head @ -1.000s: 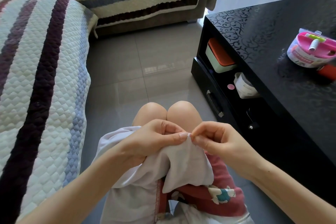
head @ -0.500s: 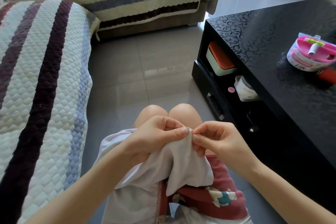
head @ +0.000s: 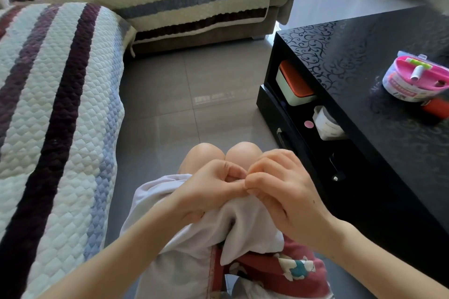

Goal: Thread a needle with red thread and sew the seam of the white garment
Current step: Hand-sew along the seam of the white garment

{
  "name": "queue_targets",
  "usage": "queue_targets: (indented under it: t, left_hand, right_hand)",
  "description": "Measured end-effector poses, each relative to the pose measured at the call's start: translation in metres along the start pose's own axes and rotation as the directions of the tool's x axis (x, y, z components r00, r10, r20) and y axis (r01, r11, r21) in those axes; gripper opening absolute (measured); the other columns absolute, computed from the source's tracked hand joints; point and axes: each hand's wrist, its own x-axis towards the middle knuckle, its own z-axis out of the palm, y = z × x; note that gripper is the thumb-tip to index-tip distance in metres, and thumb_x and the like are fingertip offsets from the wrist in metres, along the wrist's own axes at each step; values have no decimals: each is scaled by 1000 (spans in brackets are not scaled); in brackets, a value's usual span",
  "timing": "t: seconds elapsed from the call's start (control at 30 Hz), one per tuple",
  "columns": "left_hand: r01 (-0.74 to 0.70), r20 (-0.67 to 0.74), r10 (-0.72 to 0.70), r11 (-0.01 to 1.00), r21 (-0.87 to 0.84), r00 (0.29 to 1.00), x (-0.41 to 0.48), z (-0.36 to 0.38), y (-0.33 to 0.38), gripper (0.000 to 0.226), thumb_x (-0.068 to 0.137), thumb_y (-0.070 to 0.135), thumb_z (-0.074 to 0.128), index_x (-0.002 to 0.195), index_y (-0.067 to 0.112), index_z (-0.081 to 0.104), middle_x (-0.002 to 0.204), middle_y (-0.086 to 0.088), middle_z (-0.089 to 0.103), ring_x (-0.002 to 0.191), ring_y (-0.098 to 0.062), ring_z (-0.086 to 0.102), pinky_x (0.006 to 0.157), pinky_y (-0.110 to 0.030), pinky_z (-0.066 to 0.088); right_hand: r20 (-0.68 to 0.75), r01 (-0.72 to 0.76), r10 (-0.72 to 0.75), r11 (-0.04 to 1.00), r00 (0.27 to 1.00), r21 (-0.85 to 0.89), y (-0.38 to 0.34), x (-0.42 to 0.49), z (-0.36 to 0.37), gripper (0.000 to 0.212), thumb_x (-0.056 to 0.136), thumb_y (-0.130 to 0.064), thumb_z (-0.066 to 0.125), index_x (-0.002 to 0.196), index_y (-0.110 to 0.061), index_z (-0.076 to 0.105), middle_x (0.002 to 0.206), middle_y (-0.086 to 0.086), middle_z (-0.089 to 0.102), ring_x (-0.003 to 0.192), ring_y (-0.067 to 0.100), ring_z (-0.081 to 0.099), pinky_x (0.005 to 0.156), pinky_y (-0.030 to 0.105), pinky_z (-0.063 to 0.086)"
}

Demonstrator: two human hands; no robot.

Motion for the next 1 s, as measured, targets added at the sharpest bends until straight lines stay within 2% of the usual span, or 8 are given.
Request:
queue_targets:
  t: [0.13, 0.27, 0.33, 0.5, 0.6, 0.7, 0.87, 1.0]
  left_hand:
    - [-3, -72, 16, 984, 177, 997, 3, 7, -8, 25, 85, 35, 63, 63, 25, 66, 61, 11, 54, 61, 1, 48, 62, -22, 44]
    - [74, 101, -65, 993, -87, 993, -2, -1, -8, 23, 80, 31, 70, 87, 10, 76, 92, -5, 75, 87, -9, 65, 83, -27, 51]
    - [95, 154, -72, 985, -145, 985, -3, -7, -8, 23, 82, 25, 70, 95, 7, 76, 103, -10, 74, 96, -13, 66, 88, -28, 50]
    - [152, 251, -96, 965, -213, 963, -9, -17, -3, 10, 87, 11, 67, 91, 8, 75, 90, 0, 75, 87, -6, 68, 77, -18, 52]
    - [167, 287, -94, 955, -244, 953, -13, -21, -2, 13, 87, 11, 66, 95, 3, 73, 84, 3, 74, 79, -3, 68, 71, -15, 50]
    - [162, 292, -80, 949, -271, 953, -18, -21, 2, 11, 87, 6, 65, 94, 1, 72, 81, 3, 75, 76, -2, 68, 69, -13, 50]
    - [157, 283, -72, 944, -289, 956, -19, -21, 6, 19, 86, 6, 59, 98, -5, 67, 79, 5, 74, 75, -1, 68, 68, -11, 49]
    - [147, 274, -70, 952, -270, 959, -19, -22, 8, 12, 90, 2, 59, 89, 2, 71, 76, 6, 73, 74, 1, 67, 67, -10, 48]
  right_hand:
    - [27, -126, 128, 879, 991, 459, -18, 18, -12, 8, 95, -11, 48, 91, -12, 55, 81, 4, 61, 81, 26, 62, 76, 40, 51]
    - [365, -481, 448, 178, 816, 858, 3, 35, -31, 14, 90, -22, 54, 89, -12, 45, 64, 4, 54, 57, 23, 59, 57, 33, 54]
    - [436, -566, 552, 81, 711, 821, 33, 36, -39, 15, 82, -22, 55, 87, -14, 43, 57, 1, 43, 46, 14, 42, 43, 22, 37]
    - [216, -636, 773, 292, 597, 714, 124, 42, -40, 22, 99, -7, 43, 81, -19, 46, 51, -6, 34, 43, 7, 25, 45, 25, 16]
    - [-135, -757, 899, 426, 417, 495, 190, 33, -51, 15, 92, -21, 48, 78, -26, 49, 63, -8, 44, 49, 5, 40, 48, 25, 34]
    - [-296, -901, 905, 375, 305, 219, 225, 19, -53, 5, 85, -23, 54, 89, -21, 53, 86, -2, 55, 86, 20, 57, 84, 42, 51]
    - [398, -787, 679, 535, 617, 308, 103, 46, -24, 23, 80, -29, 68, 98, -14, 69, 83, -9, 66, 73, -3, 55, 61, 11, 41]
    - [766, -746, 306, 586, 566, 317, 36, 34, -20, 15, 86, -23, 67, 90, -10, 74, 81, -3, 71, 81, 0, 61, 75, 17, 47]
